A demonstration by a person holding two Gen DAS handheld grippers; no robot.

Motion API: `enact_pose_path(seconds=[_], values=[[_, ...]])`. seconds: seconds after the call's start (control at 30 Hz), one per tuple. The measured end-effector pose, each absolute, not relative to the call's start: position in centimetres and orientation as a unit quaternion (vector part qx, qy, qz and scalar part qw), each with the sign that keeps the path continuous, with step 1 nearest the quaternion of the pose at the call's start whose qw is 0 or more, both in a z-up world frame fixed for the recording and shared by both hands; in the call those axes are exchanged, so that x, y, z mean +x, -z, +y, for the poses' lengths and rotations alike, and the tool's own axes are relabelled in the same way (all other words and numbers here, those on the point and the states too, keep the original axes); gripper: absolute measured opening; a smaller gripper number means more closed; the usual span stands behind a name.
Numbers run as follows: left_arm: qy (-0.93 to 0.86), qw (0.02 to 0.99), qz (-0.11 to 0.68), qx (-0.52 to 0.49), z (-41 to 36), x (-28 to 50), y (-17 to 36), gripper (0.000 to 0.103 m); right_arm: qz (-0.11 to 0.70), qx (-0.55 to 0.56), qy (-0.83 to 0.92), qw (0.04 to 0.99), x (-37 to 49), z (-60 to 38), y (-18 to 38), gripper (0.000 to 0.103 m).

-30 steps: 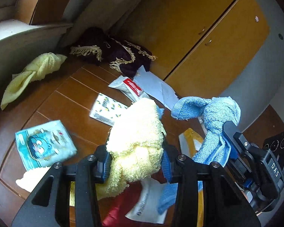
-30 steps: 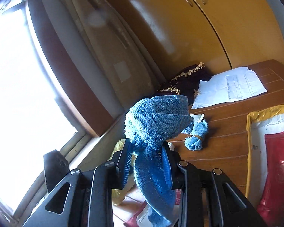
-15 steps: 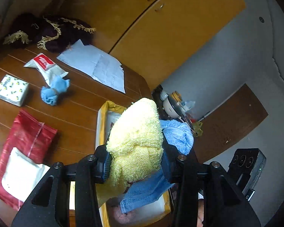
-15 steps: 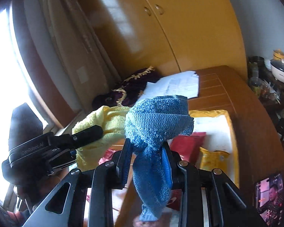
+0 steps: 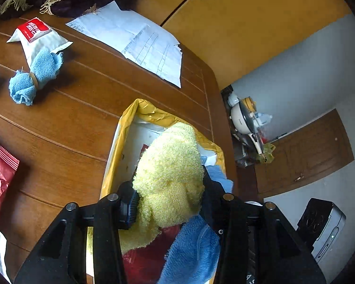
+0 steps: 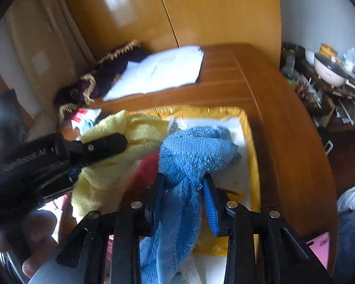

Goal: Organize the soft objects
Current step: 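Lower both towels into the white box and open both grippers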

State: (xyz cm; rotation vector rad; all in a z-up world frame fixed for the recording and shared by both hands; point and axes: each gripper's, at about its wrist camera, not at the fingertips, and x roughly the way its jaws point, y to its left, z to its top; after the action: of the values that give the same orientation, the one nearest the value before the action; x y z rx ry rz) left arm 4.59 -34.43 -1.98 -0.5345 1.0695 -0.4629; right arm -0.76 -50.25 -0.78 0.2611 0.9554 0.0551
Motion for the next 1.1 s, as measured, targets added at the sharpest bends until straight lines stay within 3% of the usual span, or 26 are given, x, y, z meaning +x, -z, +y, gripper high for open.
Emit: enact_pose_path(seconds=[0.13,0.2,0.23,0.4,0.57,1.1], values=[[0.249,0.787,0.509,-0.245,-34.4,4.1,2.2,0.054,0.447,0.15,-0.04,0.881,-1.5,-50.9,0.8,0.061],[0.272,0.786,0.492,-0.257,-33.6,3.4,1.2,0.072,0.417,0.171,-0.046,0.891,-2.9,-51.8,-0.4,0.083],[0.284,0.787,0.479,-0.264,-33.2,3.1,0.6,0.075,0.401,0.177,-0.048,0.898,-3.7,-52.2,-1.0,0.085],[0.327,0.809,0.419,-0.252,-30.0,-0.1,-2.2,0.08,0.33,0.168,-0.055,0.927,-9.0,-55.1,-3.1,0.085],[0.301,0.851,0.363,-0.23,-26.5,-2.9,-2.5,0.081,0.326,0.114,-0.029,0.938,-12.7,-57.6,-3.8,0.085],[0.256,0.867,0.368,-0.22,-23.1,-4.0,0.1,0.081,0.369,0.065,0.053,0.926,-13.8,-61.0,-0.1,0.085]])
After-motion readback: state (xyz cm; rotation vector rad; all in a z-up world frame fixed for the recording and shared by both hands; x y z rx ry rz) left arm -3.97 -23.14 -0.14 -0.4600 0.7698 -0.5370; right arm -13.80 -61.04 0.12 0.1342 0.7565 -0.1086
